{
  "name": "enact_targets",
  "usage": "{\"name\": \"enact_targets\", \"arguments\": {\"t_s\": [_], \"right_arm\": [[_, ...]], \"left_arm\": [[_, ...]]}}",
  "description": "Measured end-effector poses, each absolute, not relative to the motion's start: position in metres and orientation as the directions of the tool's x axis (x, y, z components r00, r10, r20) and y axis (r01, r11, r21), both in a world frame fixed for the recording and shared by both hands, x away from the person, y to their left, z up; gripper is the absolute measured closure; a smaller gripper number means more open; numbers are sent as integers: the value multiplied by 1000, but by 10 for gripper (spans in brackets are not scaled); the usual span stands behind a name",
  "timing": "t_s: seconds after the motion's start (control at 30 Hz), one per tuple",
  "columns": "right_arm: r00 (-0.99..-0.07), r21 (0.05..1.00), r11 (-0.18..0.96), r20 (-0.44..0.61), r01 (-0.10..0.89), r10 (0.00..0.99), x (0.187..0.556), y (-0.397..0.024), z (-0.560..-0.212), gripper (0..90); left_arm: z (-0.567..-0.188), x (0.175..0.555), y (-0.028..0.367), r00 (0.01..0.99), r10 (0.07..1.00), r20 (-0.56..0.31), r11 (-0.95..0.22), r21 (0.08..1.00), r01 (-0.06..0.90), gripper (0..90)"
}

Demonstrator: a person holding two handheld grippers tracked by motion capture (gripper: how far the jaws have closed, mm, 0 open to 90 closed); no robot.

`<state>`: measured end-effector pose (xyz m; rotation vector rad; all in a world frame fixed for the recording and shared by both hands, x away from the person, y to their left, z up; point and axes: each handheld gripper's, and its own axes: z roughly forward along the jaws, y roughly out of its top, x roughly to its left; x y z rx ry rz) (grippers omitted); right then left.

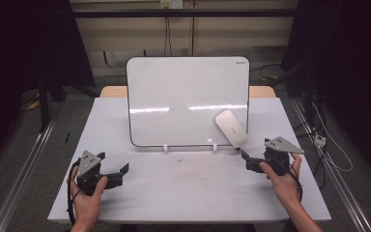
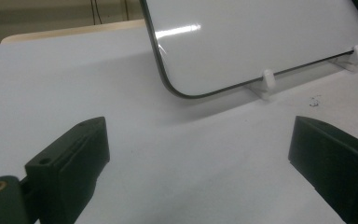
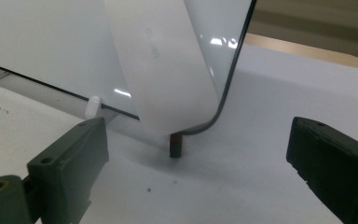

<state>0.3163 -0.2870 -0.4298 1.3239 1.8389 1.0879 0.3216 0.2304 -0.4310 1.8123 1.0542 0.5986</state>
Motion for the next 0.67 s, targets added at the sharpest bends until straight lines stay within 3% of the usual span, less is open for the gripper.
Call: {"name": "enact_targets", "arguments": {"t_s": [0.67], "right_arm": [[-251, 872, 141, -21, 468, 968, 289, -308, -452, 54]], "left_arm": [[-431, 321, 231, 506, 861, -50, -193, 888, 417, 45]]}}
